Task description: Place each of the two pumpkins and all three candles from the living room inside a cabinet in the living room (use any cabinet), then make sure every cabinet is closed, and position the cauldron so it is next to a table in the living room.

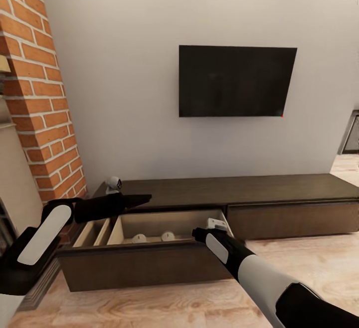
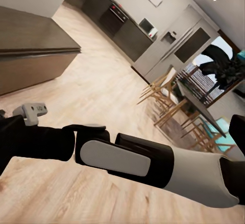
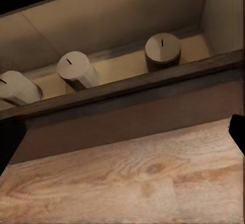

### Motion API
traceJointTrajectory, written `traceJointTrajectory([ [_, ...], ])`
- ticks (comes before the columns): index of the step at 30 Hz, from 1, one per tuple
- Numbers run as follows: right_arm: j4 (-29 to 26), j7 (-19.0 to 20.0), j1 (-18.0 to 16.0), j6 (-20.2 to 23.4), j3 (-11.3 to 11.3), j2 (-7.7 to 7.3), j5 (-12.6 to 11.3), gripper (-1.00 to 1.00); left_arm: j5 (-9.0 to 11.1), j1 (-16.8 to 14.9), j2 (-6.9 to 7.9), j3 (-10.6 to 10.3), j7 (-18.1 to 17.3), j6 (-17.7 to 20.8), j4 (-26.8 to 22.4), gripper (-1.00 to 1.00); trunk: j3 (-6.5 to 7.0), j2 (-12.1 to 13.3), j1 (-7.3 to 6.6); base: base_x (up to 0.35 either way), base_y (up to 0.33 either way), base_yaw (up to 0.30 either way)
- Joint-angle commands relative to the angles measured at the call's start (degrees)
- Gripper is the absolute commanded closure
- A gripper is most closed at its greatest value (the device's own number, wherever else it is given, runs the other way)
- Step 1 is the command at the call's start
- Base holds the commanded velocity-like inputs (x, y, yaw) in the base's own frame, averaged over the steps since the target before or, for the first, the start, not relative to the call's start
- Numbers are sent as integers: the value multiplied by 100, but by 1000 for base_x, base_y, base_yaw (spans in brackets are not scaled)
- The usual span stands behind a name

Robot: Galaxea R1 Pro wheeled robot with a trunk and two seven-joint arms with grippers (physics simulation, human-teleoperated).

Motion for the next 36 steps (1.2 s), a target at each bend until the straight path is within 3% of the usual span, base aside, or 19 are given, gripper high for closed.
traceJointTrajectory([
  [1,-11,-44,-5,18,46,-4,-37,-100,-21,-5,2,-4,-22,9,3,-100,12,38,-27,-339,0,0],
  [5,-9,-44,-5,18,46,-4,-35,-100,-72,-5,-5,0,36,-4,22,-100,84,199,-115,-339,0,0],
  [8,-9,-44,-5,18,46,-4,-34,-100,-215,-5,-47,5,333,-16,33,-100,138,319,-181,-333,0,0],
  [10,-8,-44,-5,18,46,-6,-35,-100,-382,-5,-91,31,1027,-29,39,-100,174,399,-225,-310,0,0],
  [14,-8,-44,-5,18,46,-6,-36,-100,-445,-5,-117,55,2011,-52,45,-100,246,560,-313,-282,0,0],
  [20,-8,-48,-5,11,46,-8,-41,-100,-507,-5,-320,79,3066,-97,49,-100,353,800,-444,-153,0,0],
  [23,-3,-51,-5,5,43,-12,-47,-100,-526,-5,-594,81,4056,-123,127,-100,371,840,-466,-26,0,0],
  [25,-1,-57,-5,2,31,-13,-49,-100,-541,-5,-770,67,4469,-161,171,-100,371,840,-466,-8,0,0],
  [27,0,-55,-5,1,28,-13,-50,-100,-613,-5,-866,28,4640,-280,202,-100,371,840,-466,-3,0,0],
  [33,33,-53,-5,-253,58,-14,-34,-100,-1609,-5,-985,-268,4800,-1333,460,-100,371,840,-466,0,0,0],
  [36,58,-53,-5,-449,72,-13,-21,-100,-1815,-5,-1014,-427,4763,-1868,1007,-100,371,840,-466,0,0,0],
])
